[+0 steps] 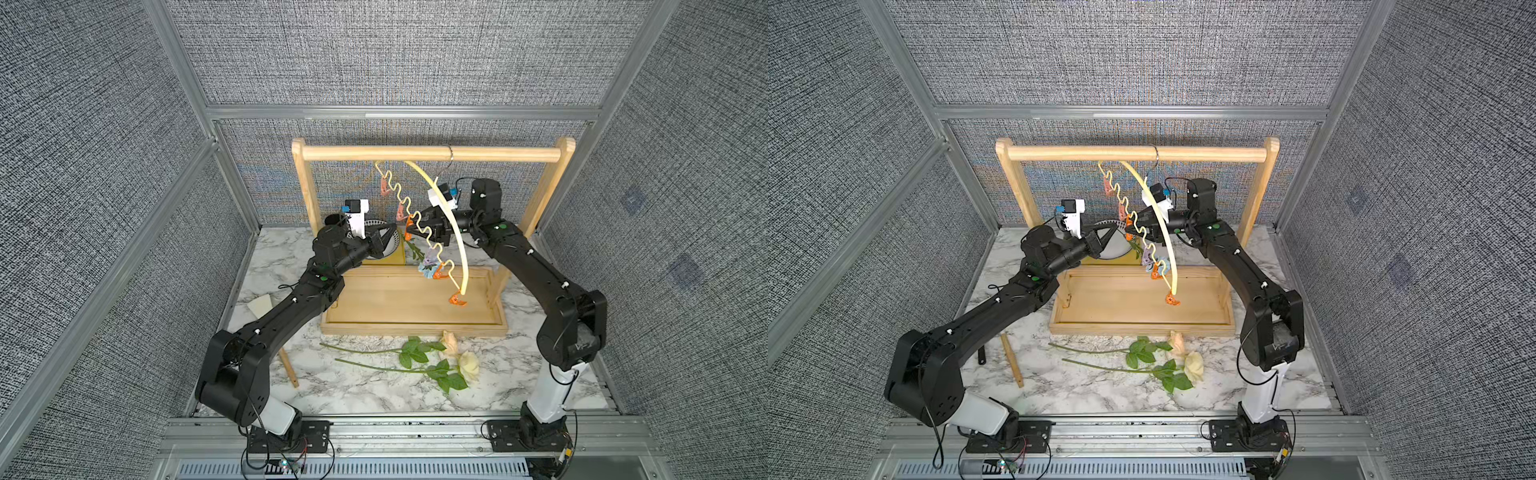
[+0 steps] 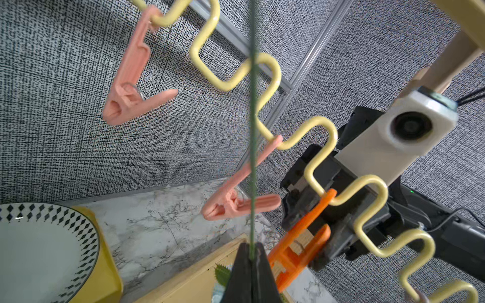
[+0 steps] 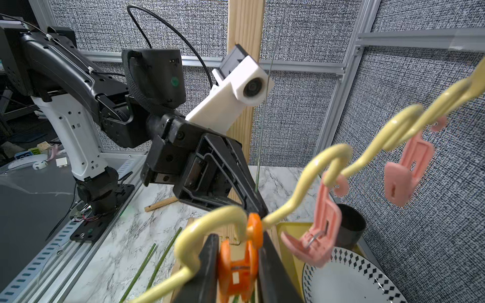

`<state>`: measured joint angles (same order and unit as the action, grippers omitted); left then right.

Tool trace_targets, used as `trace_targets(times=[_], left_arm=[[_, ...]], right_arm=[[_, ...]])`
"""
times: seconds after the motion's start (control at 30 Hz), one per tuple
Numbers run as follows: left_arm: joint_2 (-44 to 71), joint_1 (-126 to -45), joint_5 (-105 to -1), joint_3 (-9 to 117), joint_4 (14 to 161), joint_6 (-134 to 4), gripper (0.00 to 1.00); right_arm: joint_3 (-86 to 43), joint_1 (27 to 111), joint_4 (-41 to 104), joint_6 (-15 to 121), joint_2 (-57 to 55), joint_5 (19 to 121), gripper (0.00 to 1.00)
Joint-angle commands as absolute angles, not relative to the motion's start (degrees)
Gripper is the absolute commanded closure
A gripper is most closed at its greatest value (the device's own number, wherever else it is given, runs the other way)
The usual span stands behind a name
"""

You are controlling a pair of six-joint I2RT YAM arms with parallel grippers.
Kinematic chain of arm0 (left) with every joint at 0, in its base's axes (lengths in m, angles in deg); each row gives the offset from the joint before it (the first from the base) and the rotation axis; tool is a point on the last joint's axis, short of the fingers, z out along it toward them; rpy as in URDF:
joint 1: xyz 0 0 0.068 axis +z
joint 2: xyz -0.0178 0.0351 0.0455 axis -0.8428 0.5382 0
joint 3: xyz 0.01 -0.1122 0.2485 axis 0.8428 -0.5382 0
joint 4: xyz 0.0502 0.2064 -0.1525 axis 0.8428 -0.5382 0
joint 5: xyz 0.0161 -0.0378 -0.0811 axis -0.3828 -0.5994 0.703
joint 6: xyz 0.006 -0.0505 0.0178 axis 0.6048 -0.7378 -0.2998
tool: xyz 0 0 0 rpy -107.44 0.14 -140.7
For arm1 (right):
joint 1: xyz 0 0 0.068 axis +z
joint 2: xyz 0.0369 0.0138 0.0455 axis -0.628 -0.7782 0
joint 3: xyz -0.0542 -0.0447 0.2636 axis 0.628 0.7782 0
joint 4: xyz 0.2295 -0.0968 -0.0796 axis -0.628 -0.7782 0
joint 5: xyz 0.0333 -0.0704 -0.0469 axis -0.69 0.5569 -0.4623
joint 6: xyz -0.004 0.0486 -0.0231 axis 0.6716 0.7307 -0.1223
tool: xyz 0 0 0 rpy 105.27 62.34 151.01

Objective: Dry the flowers on a clothes hanger
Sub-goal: Clamp the flower onto the hanger.

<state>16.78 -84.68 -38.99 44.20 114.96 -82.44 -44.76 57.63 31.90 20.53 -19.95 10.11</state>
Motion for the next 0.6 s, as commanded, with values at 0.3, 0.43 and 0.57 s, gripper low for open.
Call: trace_targets(times=[0.3, 0.43, 0.57], left_arm=[[18.6, -85.2, -35.9, 45.0, 120.4, -86.4, 0.98], [18.8, -85.4, -35.6, 45.0, 121.4, -87.7, 0.98], [18.9, -85.4, -35.4, 45.1, 121.9, -88.3, 0.98]], right_arm=[[-44.4, 57.9, 35.9, 22.5, -20.1, 14.0, 0.74], [-43.7, 57.9, 37.7, 23.7, -20.1, 14.3, 0.74], [-43.3, 58.1, 38.4, 23.8, -19.9, 14.1, 0.76]])
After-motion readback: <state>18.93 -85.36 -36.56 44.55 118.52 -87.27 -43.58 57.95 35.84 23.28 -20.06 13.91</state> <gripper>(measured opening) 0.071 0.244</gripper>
